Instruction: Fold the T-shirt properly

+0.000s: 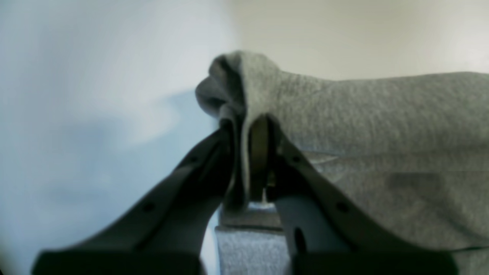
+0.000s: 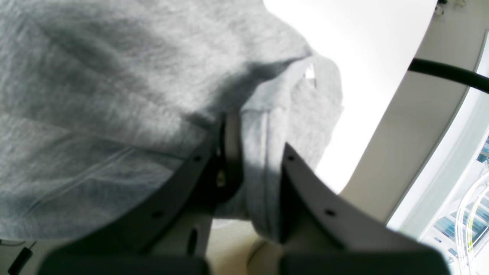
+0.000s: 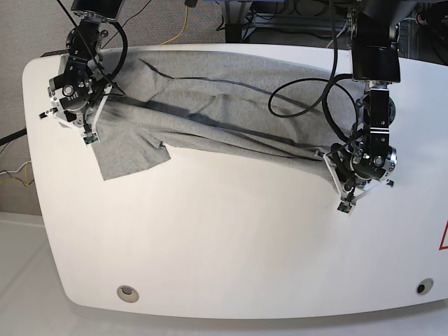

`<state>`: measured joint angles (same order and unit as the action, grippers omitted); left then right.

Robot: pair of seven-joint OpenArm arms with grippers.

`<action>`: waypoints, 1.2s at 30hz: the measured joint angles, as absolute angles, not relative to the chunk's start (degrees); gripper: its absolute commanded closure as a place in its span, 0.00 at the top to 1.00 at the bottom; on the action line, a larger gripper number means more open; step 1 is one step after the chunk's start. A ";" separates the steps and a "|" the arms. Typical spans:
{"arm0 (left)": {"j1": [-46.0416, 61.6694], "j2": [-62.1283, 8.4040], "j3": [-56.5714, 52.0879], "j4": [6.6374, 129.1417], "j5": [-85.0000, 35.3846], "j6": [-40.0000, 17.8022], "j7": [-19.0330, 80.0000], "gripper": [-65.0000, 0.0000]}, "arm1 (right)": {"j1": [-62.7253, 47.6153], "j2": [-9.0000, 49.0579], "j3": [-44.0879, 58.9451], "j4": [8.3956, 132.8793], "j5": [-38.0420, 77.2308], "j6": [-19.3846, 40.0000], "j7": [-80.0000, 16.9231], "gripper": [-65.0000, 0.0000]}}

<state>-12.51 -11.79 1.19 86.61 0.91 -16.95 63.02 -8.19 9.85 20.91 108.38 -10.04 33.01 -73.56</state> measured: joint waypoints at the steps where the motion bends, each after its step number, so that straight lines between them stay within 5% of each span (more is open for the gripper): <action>1: -12.36 -11.79 1.19 86.61 0.91 -16.93 63.02 0.05 | -8.43 9.85 20.91 108.38 -10.04 33.01 -73.56 0.00; 19: -11.07 -10.85 1.08 81.52 4.89 -16.95 61.63 0.05 | -11.51 9.41 20.88 107.98 -9.50 33.01 -73.76 0.00; 36: -8.86 -9.08 0.75 81.47 6.02 -16.67 59.29 0.05 | -9.56 9.34 21.41 97.14 -13.45 31.44 -63.33 0.00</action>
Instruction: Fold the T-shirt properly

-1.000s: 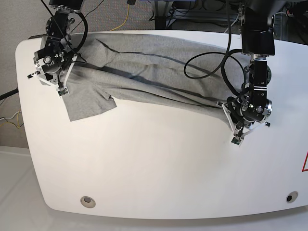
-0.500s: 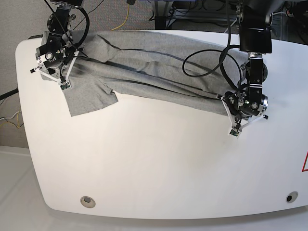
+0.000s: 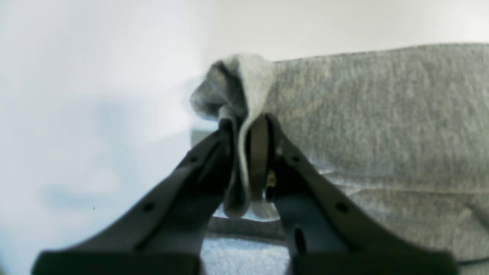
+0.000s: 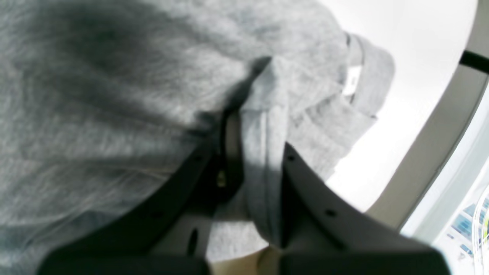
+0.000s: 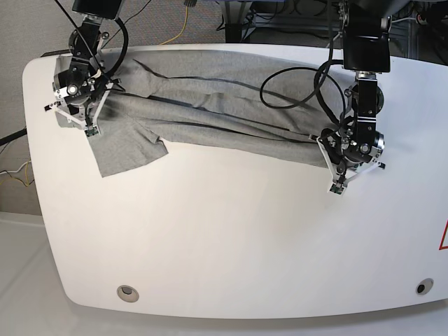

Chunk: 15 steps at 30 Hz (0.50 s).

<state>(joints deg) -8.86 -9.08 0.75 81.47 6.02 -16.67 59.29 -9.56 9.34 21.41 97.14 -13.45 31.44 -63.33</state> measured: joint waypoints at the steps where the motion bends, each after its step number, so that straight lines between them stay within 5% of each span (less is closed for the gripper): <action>1: -8.86 -9.08 0.75 81.47 6.00 -16.67 59.27 0.05 | -9.56 9.37 21.41 96.86 -13.65 31.33 -63.02 0.00; 15: -8.93 -9.08 0.75 81.49 6.00 -16.67 59.33 0.05 | -9.13 9.52 21.50 95.83 -14.00 30.85 -61.69 0.00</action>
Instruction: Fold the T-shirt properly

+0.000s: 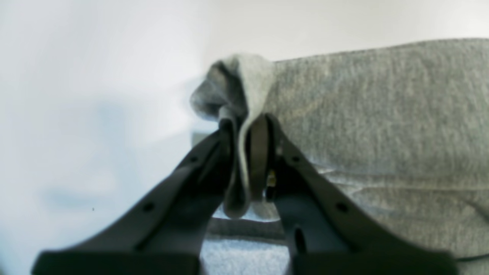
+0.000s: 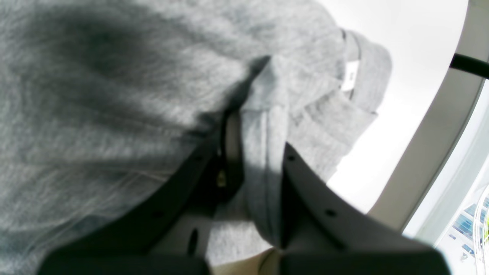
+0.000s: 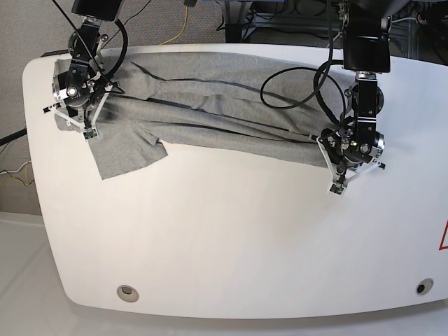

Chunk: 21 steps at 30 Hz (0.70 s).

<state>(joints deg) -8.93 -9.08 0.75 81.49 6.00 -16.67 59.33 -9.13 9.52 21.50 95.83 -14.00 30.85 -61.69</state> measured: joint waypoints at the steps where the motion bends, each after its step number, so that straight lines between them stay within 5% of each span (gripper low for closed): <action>1: -8.99 -9.08 0.75 81.54 6.00 -16.69 59.35 0.05 | -9.10 9.50 21.47 95.83 -14.00 30.85 -61.67 0.00; 5: -9.67 -9.08 0.75 81.54 5.93 -16.73 60.55 0.06 | -9.10 9.52 21.47 95.83 -14.00 30.87 -61.65 0.04; 14: -12.29 -9.13 0.80 81.52 5.56 -16.91 64.69 0.42 | -8.93 10.15 21.76 96.05 -14.94 30.37 -61.23 0.53; 21: -12.56 -9.15 0.97 85.38 5.78 -16.91 64.77 0.64 | -9.61 9.96 21.78 98.08 -14.68 30.13 -61.17 0.53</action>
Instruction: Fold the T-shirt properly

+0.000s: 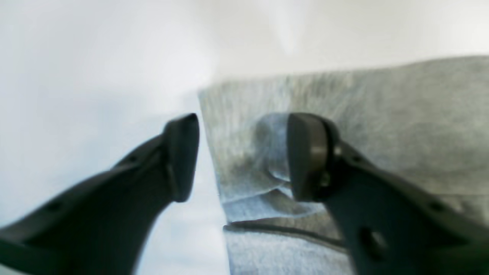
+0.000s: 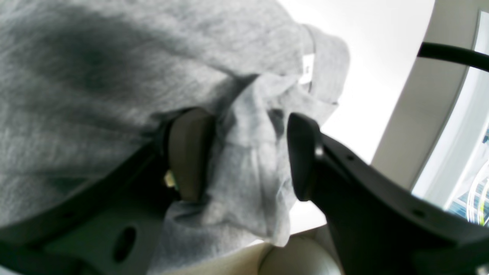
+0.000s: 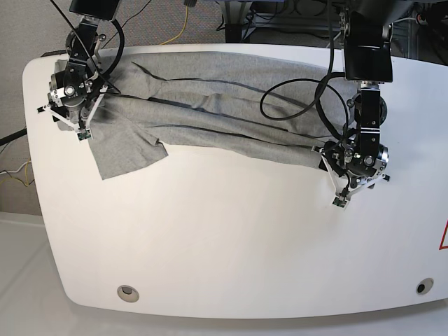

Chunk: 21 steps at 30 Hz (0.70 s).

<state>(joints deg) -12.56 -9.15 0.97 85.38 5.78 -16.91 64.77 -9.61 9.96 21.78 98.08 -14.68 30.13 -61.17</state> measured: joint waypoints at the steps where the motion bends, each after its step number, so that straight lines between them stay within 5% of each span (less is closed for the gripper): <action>1: -12.34 -9.21 1.10 86.59 5.78 -16.93 64.77 0.65 | -9.78 9.82 21.78 98.41 -14.52 30.26 -61.30 0.53; 21: -14.02 -9.26 1.19 89.47 5.78 -16.95 66.41 0.68 | -9.67 9.32 21.67 99.46 -13.28 31.14 -62.78 0.53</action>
